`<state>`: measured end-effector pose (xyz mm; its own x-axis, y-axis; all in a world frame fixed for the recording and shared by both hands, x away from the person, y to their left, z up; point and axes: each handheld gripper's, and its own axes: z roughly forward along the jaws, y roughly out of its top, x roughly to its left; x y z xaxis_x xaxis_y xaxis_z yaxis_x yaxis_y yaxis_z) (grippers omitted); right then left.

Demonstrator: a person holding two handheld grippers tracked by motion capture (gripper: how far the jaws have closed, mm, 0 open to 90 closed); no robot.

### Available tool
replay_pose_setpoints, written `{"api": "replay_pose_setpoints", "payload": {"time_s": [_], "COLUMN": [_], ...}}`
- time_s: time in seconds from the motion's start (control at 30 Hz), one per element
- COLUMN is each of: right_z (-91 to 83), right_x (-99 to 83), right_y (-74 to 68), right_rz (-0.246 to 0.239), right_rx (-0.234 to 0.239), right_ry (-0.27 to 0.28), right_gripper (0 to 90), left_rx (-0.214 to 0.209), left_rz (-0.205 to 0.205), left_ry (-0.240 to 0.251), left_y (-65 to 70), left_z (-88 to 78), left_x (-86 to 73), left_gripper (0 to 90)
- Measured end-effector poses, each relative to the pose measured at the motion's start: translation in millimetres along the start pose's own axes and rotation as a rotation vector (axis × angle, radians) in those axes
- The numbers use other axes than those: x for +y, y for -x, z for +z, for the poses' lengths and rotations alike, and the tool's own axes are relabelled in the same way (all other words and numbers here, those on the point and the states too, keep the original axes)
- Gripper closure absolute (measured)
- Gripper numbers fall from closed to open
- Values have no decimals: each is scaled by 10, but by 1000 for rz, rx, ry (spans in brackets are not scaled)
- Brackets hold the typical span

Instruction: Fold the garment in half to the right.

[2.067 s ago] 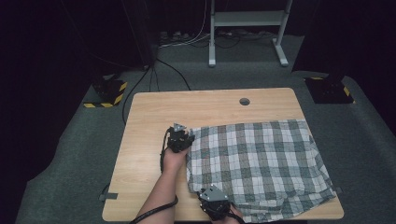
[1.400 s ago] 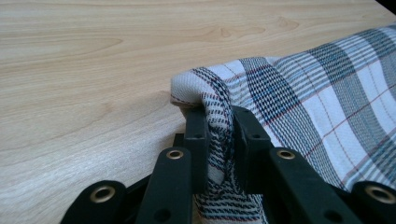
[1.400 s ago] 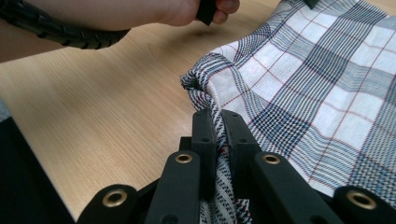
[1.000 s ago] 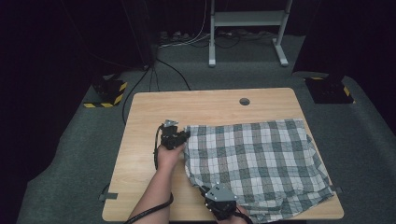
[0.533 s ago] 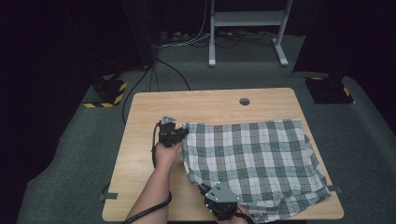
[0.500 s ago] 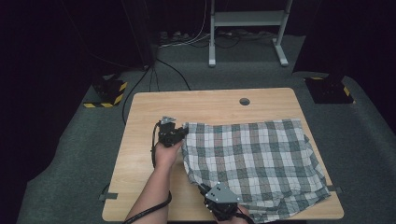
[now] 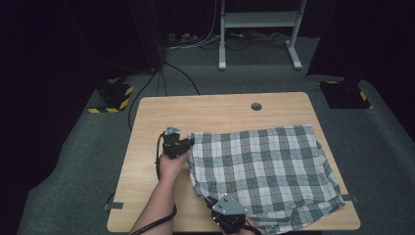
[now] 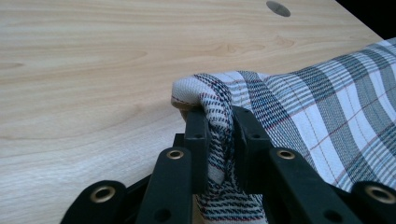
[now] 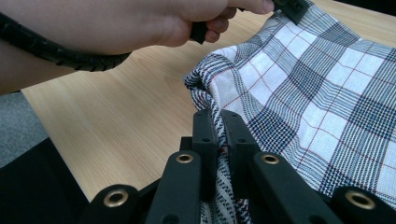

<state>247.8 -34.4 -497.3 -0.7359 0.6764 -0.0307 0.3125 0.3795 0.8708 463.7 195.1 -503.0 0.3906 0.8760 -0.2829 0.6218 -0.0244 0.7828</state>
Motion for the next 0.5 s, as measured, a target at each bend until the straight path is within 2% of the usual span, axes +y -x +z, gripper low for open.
{"api": "replay_pose_setpoints", "payload": {"time_s": [0.17,0.33,0.5], "right_z": [19,65,130], "right_x": [88,211,320], "right_y": [-70,-155,-316], "right_rz": [-22,-35,-42], "right_rx": [13,39,85], "right_ry": [11,19,19], "right_gripper": [849,852,853], "left_rx": [16,38,59], "left_rz": [17,29,3], "left_ry": [16,10,-1], "left_y": [-60,-145,-324], "left_z": [-145,-279,-507], "left_x": [61,60,17], "left_gripper": [781,787,791]}}
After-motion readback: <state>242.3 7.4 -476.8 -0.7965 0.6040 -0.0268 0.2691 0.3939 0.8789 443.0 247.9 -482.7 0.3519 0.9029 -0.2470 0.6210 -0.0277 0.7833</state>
